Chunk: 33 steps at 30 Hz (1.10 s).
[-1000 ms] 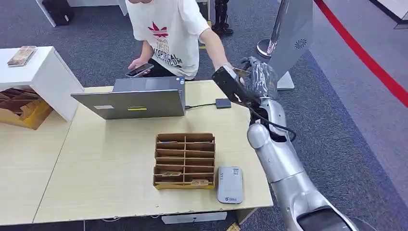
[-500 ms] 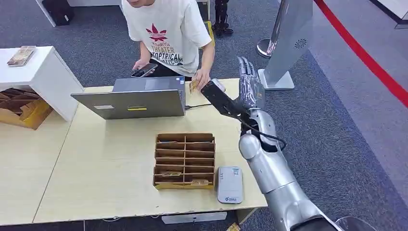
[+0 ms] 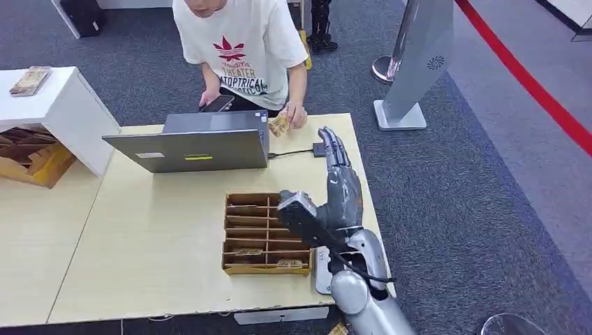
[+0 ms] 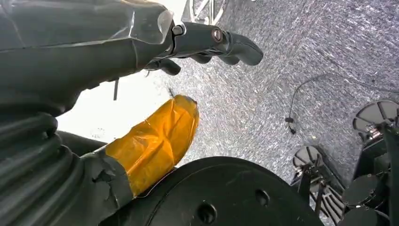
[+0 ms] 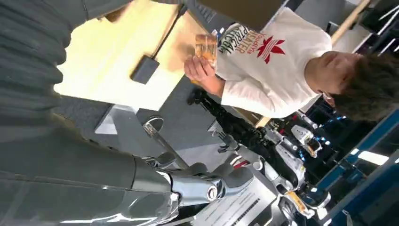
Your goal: Pass the card to the sensor for recognition and then transmit it.
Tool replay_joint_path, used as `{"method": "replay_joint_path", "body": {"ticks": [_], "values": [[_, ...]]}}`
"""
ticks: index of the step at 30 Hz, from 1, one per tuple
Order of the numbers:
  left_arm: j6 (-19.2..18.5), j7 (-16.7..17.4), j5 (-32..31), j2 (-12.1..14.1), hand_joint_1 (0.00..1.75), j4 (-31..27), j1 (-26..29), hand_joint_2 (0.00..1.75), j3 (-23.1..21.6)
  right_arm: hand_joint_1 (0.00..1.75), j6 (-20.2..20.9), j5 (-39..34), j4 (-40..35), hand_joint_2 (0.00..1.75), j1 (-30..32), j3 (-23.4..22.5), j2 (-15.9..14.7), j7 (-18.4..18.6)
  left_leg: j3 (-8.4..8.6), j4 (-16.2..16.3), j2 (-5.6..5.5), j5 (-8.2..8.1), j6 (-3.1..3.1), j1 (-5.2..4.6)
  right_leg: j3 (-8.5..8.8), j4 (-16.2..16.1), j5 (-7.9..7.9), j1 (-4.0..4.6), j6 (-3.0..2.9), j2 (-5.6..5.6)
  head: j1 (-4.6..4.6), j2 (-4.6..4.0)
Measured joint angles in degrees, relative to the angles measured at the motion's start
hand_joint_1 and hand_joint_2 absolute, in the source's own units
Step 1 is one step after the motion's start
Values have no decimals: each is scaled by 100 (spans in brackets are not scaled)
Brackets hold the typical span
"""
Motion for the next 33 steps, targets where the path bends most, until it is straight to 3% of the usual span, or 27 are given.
{"method": "replay_joint_path", "body": {"ticks": [7, 8, 9, 11, 15, 20, 22, 23, 25, 33], "values": [[20, -4, 0, -11, 0, 0, 0, 175, 26, 91, -44, 135, -332, 175, 454, 159, -87, -4, 1, 0, 3, 1, 0, 0, -1, 0, 1, 0, -1, 0, 0, 0], [20, -4, 0, -11, 0, 0, 0, 175, 26, 138, -41, 140, -352, 175, 475, 170, -96, -4, 1, 0, 3, 1, 0, 0, 0, 0, 2, 0, -1, 1, 0, 0], [22, -4, 0, -11, 0, 0, -1, 175, 26, 159, -44, 142, -367, 175, 491, 179, -107, -4, 1, 0, 3, 1, 0, 0, -1, 0, 2, 0, -1, 1, 0, 0], [20, -4, 0, -11, 0, 0, -1, 175, 29, 175, -44, 149, -395, 175, 515, 197, -122, -4, 1, 0, 3, 1, 0, 0, -1, 0, 2, 0, -1, 1, 0, 0], [15, -4, 0, -11, 0, 0, -1, 175, 29, 175, -94, 676, -402, 175, 526, 249, -170, 129, 1, 0, 4, 1, 0, 0, 0, 0, 2, 0, -1, 2, 0, 0], [13, 13, 0, -9, 0, 0, 0, 175, 29, 122, -116, 1232, -378, 175, 510, 347, -240, 358, 0, 0, 5, 1, 0, 0, 0, 0, 2, 0, -1, 2, 0, 0], [13, 33, 0, -9, 0, 0, -1, 175, 26, 126, -29, 1340, -321, 175, 472, 398, -264, 450, 0, 0, 5, 1, 0, 0, 0, 0, 2, 0, -1, 2, 0, 0], [13, 37, 0, -9, 0, 0, -1, 175, 26, 108, -13, 1388, -290, 175, 450, 415, -278, 485, 0, 0, 5, 1, 0, 0, 0, 0, 2, 0, -1, 2, 0, 0], [11, 44, 0, -7, 0, 2, -1, 175, 26, 91, 20, 1521, -209, 175, 399, 461, -306, 571, 0, 0, 5, 1, 0, 0, 0, 0, 2, 0, 0, 2, 0, 0], [-2, 96, 0, 2, 0, 2, -3, 175, 26, 94, 162, 1838, 236, 175, 164, 642, -389, 805, 1, 0, 5, 1, 0, 0, 0, 0, 3, 0, -1, 2, 0, 0]]}}
